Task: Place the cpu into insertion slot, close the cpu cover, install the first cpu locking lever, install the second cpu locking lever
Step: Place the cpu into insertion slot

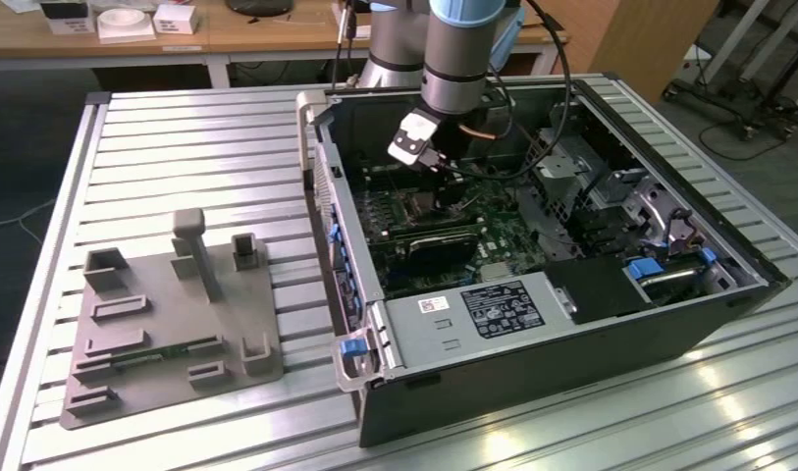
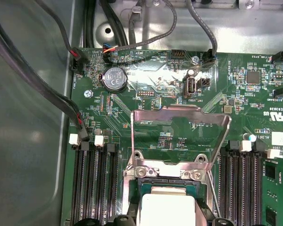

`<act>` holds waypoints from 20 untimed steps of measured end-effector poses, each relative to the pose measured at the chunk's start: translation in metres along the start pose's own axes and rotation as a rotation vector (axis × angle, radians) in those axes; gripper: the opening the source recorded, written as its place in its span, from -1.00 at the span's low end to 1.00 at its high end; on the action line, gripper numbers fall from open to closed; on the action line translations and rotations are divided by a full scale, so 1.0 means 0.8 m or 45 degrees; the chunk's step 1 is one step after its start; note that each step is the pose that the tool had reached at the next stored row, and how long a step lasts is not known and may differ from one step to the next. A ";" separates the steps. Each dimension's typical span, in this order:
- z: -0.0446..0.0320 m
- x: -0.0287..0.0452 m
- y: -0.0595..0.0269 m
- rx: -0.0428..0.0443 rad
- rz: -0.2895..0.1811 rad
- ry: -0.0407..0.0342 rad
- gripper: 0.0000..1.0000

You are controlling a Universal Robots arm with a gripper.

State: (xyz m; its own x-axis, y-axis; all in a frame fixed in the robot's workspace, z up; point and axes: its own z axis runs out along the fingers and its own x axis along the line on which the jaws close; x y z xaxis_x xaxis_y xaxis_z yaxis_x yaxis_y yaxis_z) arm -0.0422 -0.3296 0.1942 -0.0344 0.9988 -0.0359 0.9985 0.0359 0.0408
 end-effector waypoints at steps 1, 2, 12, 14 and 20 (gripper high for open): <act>-0.0001 0.0000 0.000 0.000 0.001 0.0001 0.08; -0.0002 0.0000 0.000 0.000 0.003 -0.0001 0.08; -0.0014 0.0000 0.000 0.001 0.025 -0.0011 0.08; -0.0011 0.0000 0.000 0.001 0.026 -0.0012 0.08; -0.0003 -0.0001 0.001 0.001 0.027 -0.0007 0.08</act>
State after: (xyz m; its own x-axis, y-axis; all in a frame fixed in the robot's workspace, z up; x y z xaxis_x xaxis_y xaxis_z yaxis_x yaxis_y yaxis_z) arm -0.0412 -0.3296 0.1945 -0.0133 0.9993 -0.0356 0.9991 0.0148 0.0408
